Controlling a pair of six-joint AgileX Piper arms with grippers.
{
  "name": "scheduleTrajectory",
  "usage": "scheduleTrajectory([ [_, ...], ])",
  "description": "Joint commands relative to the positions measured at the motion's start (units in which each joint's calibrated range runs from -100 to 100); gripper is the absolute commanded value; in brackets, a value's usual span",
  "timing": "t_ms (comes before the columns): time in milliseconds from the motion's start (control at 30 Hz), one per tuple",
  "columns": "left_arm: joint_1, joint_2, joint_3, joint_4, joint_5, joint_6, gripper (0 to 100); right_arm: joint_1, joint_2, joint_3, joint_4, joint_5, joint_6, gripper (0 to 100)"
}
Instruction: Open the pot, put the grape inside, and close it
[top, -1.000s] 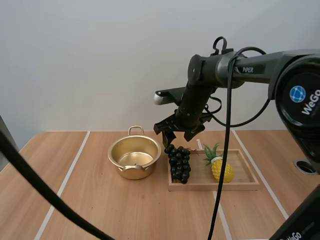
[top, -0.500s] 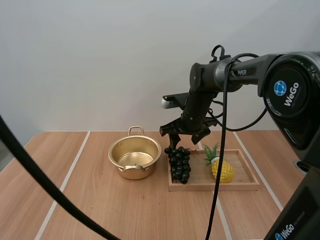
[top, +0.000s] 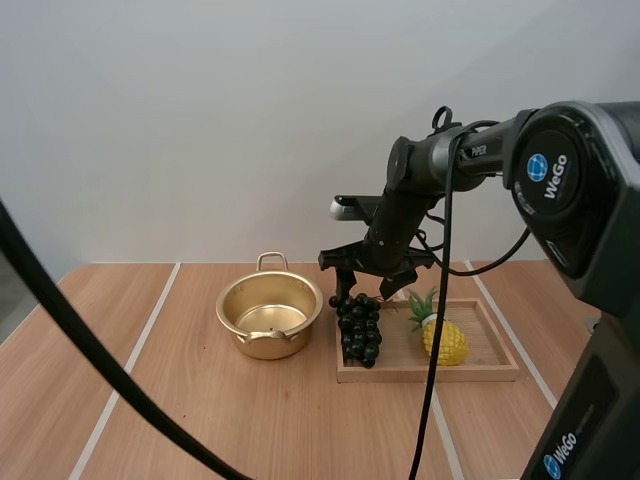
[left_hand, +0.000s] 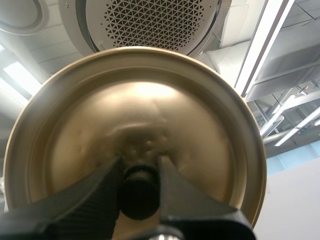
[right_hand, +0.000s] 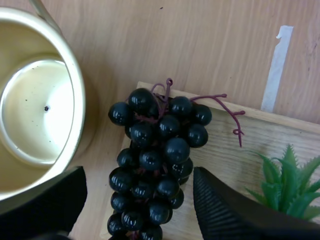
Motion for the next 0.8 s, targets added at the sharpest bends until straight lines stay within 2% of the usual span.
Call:
scheduleTrajectory([
  [0,0.00,0.51,-0.20,-0.93,-0.67,-0.24,0,-0.21,0.69,0.26,-0.69,-1.06,0.32,100],
  [333,0.00,0.84,-0.20,-0.93,1.25,-0.24,0,-0.21,2.59,3.16,-0.81,-7.30,0.32,100],
  [767,0.00,0.84,-0.20,-0.93,2.91,-0.24,0,-0.21,4.86,3.29,-0.82,-8.80,0.32,100],
])
